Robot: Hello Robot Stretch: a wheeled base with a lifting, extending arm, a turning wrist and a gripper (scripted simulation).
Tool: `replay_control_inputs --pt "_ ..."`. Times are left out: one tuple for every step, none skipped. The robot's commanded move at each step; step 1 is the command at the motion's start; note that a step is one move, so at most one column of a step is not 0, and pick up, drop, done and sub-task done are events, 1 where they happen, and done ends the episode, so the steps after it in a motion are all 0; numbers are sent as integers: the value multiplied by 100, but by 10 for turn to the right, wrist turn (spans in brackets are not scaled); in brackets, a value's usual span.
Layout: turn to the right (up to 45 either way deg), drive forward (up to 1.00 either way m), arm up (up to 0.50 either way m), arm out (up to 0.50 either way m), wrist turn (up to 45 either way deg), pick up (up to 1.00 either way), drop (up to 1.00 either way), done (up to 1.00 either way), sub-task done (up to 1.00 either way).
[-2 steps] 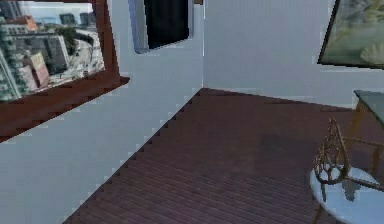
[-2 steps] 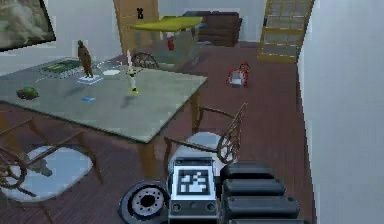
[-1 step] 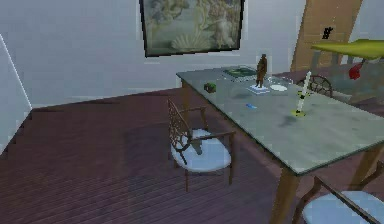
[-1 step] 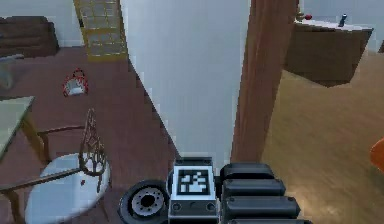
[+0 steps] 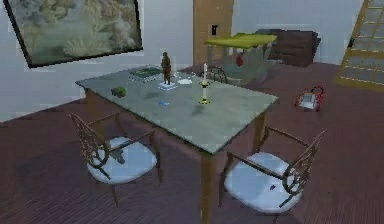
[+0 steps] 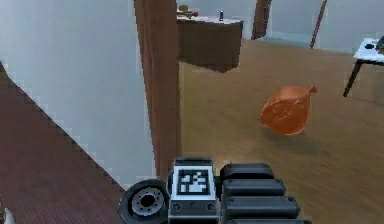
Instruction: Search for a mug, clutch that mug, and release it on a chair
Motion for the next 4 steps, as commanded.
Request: replay_control_inputs --pt "0 30 0 0 0 0 0 0 0" --pt "450 0 0 0 0 0 0 0 0" --pt "300 0 0 0 0 0 0 0 0" --pt "-450 0 0 0 0 0 0 0 0"
